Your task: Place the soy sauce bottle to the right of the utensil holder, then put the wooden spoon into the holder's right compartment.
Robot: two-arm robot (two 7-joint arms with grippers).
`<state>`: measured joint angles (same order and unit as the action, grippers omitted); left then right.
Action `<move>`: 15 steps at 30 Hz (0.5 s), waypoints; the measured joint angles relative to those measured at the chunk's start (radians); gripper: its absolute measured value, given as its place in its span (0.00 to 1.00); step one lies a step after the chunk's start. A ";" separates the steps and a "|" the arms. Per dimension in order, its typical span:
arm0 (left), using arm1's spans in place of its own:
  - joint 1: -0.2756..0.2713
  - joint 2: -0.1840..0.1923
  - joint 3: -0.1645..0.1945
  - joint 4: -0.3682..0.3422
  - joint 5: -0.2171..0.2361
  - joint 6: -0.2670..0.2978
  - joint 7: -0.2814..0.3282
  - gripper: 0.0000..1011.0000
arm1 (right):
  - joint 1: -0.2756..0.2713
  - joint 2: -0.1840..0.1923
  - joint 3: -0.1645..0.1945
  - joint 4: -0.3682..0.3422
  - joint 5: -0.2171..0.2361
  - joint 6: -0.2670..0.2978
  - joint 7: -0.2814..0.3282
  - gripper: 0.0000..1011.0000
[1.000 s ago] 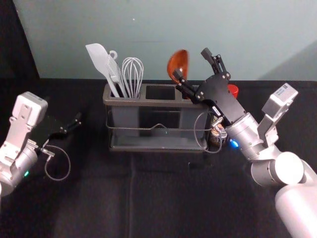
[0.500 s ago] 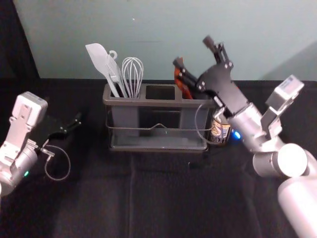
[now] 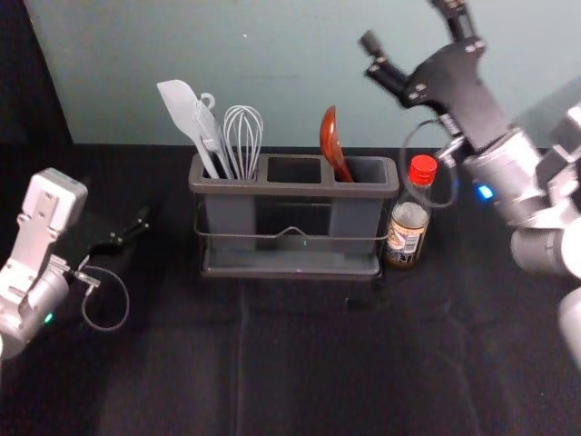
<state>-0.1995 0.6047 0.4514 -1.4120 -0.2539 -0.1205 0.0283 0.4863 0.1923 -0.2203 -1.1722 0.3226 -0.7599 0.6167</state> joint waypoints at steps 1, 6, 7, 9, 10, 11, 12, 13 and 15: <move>0.000 0.000 0.000 0.000 0.000 0.000 0.000 0.99 | 0.001 0.012 0.011 -0.006 -0.001 0.002 -0.005 0.99; 0.000 0.000 0.000 0.000 0.000 0.000 0.000 0.99 | 0.002 0.047 0.041 -0.019 -0.001 0.009 -0.015 0.99; 0.000 0.000 0.000 0.000 0.000 0.000 0.000 0.99 | 0.000 0.060 0.053 -0.020 0.000 0.012 -0.018 0.99; 0.000 0.000 0.000 0.000 0.000 0.000 0.000 0.99 | -0.002 0.071 0.064 -0.020 -0.001 0.015 -0.022 0.99; 0.000 0.000 0.000 0.000 0.000 0.000 0.000 0.99 | -0.002 0.071 0.064 -0.020 -0.001 0.015 -0.022 0.99; 0.000 0.000 0.000 0.000 0.000 0.000 0.000 0.99 | -0.006 0.083 0.077 -0.018 -0.001 0.019 -0.027 0.99; 0.000 0.000 0.000 0.000 0.000 0.000 0.000 0.99 | -0.010 0.093 0.090 -0.014 -0.002 0.022 -0.033 0.99; 0.000 0.000 0.000 0.000 0.000 0.000 0.000 0.99 | -0.013 0.098 0.095 -0.012 -0.003 0.024 -0.035 0.99; 0.000 0.000 0.000 0.000 0.000 0.000 0.000 0.99 | -0.022 0.110 0.109 -0.006 -0.012 0.032 -0.044 0.99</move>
<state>-0.1995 0.6047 0.4513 -1.4120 -0.2539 -0.1205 0.0283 0.4639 0.3023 -0.1111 -1.1781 0.3104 -0.7279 0.5726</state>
